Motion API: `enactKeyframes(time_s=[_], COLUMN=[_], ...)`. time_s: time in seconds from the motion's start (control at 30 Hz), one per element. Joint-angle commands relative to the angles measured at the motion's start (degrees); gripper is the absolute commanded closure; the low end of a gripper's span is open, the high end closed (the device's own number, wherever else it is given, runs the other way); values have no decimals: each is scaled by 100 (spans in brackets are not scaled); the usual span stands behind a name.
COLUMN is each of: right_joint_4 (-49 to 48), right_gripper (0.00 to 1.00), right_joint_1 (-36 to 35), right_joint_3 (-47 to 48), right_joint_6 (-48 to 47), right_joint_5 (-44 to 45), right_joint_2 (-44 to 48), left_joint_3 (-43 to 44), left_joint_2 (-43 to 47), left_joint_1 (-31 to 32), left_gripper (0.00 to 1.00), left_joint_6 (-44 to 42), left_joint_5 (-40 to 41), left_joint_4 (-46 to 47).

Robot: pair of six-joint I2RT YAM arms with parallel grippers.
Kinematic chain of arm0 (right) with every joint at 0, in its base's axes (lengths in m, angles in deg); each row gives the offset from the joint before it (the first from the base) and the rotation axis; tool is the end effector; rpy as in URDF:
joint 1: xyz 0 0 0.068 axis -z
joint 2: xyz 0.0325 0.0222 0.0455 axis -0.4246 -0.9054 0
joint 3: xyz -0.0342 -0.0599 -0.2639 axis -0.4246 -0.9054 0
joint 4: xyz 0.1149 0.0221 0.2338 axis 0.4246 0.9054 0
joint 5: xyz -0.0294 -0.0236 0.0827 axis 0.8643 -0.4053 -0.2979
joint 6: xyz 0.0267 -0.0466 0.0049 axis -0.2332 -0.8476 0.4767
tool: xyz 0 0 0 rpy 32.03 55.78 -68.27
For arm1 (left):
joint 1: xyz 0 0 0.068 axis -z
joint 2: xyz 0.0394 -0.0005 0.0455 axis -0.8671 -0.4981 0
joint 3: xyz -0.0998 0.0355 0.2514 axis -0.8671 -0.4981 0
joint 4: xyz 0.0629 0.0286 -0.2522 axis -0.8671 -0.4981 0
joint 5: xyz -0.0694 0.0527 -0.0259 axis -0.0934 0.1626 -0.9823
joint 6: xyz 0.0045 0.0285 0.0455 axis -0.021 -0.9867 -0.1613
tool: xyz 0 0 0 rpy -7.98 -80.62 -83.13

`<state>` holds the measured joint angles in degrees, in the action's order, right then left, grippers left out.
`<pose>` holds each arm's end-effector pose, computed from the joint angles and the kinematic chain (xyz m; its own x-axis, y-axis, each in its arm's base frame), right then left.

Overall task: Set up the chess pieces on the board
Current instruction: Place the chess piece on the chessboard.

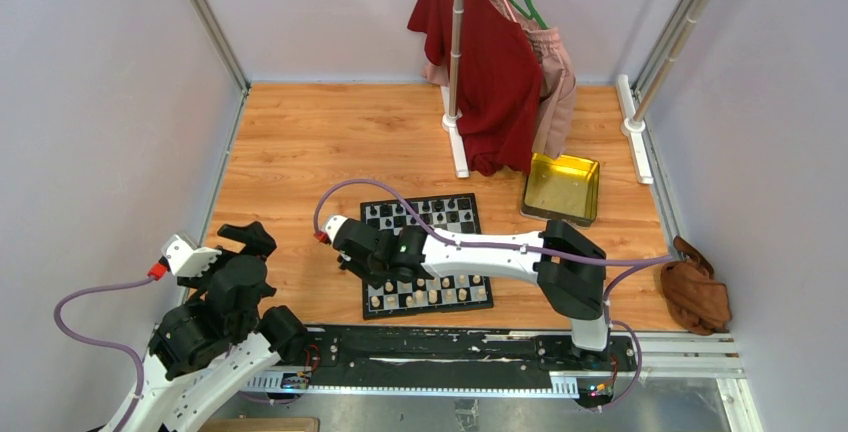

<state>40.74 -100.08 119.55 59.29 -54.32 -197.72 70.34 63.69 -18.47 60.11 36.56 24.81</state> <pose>0.1148 0.4139 0.2394 -0.3316 -0.6385 -0.6945 -0.9025 0.4292 0.0363 0.0294 0.0176 0.2863 0.1233 -0.5773 -0.8072 -0.4980 0.6675 -0.5535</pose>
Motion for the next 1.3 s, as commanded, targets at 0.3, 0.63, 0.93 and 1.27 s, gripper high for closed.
enactKeyframes(time_s=[0.3,0.63,0.93,1.27], right_joint_4=[-57,-69,-156,-206], right_gripper=[100,100,100,100], right_joint_1=[-106,-98,-98,-89], right_joint_3=[-192,-231,-295,-309], right_joint_6=[-133,-142,-120,-175], right_joint_5=[-44,-62,-197,-290], right_joint_2=[-237,-377,-467,-507], left_joint_3=[126,137,91,39], left_joint_2=[47,43,39,-6], left_joint_1=[-43,-43,-43,-43], left_gripper=[8,8,8,8], left_joint_6=[209,217,254,304], left_joint_5=[346,367,353,355], left_joint_4=[-52,-52,-46,-43])
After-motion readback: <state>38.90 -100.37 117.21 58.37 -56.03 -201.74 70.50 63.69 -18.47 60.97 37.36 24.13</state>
